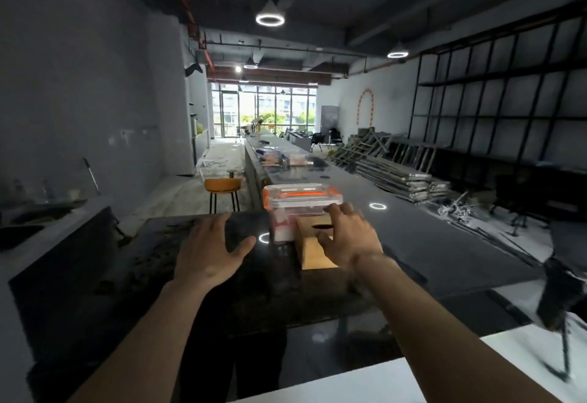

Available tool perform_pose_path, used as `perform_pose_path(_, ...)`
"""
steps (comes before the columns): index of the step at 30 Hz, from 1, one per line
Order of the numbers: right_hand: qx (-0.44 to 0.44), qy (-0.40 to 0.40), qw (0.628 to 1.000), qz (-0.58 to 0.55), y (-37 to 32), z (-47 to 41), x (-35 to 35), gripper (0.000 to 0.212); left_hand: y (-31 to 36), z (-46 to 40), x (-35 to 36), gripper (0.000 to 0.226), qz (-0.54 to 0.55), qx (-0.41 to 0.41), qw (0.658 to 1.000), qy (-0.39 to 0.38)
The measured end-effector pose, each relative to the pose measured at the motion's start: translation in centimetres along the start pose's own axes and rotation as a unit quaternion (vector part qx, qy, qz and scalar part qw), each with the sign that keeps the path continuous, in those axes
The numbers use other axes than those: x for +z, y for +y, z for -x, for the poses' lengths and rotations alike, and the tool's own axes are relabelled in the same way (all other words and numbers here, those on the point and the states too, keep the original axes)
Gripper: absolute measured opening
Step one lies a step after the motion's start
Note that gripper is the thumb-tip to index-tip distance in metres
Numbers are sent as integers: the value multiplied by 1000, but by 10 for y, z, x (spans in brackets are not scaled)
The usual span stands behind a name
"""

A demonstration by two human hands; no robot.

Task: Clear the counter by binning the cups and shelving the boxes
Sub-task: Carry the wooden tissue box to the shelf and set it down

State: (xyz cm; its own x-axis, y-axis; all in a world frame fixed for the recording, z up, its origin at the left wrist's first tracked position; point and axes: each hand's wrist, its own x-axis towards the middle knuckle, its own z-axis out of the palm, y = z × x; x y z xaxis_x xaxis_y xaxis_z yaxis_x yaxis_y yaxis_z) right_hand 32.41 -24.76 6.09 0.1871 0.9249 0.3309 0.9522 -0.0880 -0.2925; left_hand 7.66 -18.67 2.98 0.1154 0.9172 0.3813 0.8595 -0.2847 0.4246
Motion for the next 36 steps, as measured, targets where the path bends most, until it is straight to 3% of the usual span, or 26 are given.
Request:
perform_pose_path(3,56,-18,997,-41,53,-8,4,61,39,-10,41,90,58,-12,998,-9)
perform_pose_path(6,125,-47,980,-145,87,-15,18,65,64,-19,74,88,185,-63,980,-35)
perform_pose_path(10,195,-74,915,-344,104,-29,39,67,89,-31,102,86,343,-172,921,-66)
perform_pose_path(14,217,-82,857,-461,108,-42,57,77,106,-37,120,49,435,-161,881,-94)
perform_pose_path(17,219,-98,835,-496,111,-48,68,76,111,-41,133,66,465,-195,856,-113)
perform_pose_path(21,194,-102,836,-503,113,-54,77,48,113,-43,145,55,490,-244,825,-143)
perform_pose_path(26,214,-84,819,-525,111,-56,77,30,107,-42,151,45,478,-258,831,-119)
perform_pose_path(31,213,-65,833,-506,93,-51,73,49,91,-30,136,37,469,-283,835,-58)
perform_pose_path(36,161,-69,857,-485,35,-41,73,29,57,4,82,24,484,-309,819,-5)
